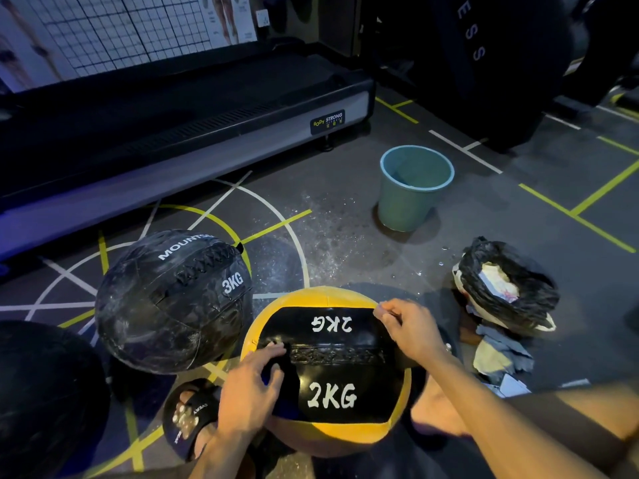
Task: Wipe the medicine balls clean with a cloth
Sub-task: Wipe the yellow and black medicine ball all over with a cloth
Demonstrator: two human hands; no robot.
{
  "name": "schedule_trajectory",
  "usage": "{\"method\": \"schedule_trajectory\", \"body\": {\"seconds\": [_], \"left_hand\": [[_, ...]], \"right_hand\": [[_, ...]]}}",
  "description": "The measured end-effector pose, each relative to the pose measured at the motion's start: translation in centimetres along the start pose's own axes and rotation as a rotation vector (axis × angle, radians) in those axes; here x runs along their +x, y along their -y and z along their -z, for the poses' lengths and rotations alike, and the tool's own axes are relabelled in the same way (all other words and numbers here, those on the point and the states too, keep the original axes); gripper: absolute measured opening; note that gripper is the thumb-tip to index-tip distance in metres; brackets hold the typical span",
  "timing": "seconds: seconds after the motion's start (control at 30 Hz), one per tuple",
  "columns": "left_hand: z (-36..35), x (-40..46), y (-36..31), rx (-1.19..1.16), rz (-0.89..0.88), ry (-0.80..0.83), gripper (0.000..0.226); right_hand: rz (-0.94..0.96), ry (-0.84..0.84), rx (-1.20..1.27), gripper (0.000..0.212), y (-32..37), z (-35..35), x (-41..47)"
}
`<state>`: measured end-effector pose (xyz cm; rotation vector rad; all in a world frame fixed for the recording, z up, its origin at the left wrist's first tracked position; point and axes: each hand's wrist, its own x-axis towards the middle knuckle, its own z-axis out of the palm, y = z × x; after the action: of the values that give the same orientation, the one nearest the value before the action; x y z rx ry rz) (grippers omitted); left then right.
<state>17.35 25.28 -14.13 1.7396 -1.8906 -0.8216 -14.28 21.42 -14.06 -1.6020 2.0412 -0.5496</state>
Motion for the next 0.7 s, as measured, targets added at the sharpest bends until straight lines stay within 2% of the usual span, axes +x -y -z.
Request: {"method": "schedule_trajectory", "body": {"seconds": [0.1, 0.17, 0.27, 0.37, 0.47, 0.5, 0.6, 0.7], "left_hand": [[-0.5, 0.3, -1.4, 0.084, -0.086, -0.017, 0.034], [-1.3, -0.1, -2.8, 0.136, -0.212, -0.044, 0.039], [-3.2, -1.2, -4.9, 0.174, -0.413, 0.099, 0.048], [-4.8, -1.9, -5.5, 0.399, -0.528, 0.211, 0.054], [-5.3, -1.7, -5.4, 0.558, -0.543, 0.169, 0.056], [-5.4, -1.4, -5.4, 0.563, -0.536, 0.144, 0.055], [-5.2, -0.6, -5.2, 0.524, -0.496, 0.093, 0.050], [-4.8, -0.1, -4.8, 0.471, -0.468, 0.062, 0.046]], "right_hand": [[-0.037, 0.004, 0.054, 0.018, 0.4, 0.5, 0.2], [-0.096, -0.006, 0.081, 0.017, 0.9, 0.4, 0.2], [-0.161, -0.025, 0.123, 0.017, 1.9, -0.2, 0.4], [-0.135, -0.041, 0.230, 0.019, 3.0, -0.4, 0.8], [-0.123, 0.015, 0.417, 0.006, 3.6, 0.0, 1.4], [-0.135, 0.023, 0.495, 0.009, 3.6, 0.4, 1.5], [-0.187, -0.124, 0.599, 0.018, 2.3, 2.1, 1.5], [-0.303, -0.268, 0.585, 0.011, 0.5, 3.4, -0.3]]}}
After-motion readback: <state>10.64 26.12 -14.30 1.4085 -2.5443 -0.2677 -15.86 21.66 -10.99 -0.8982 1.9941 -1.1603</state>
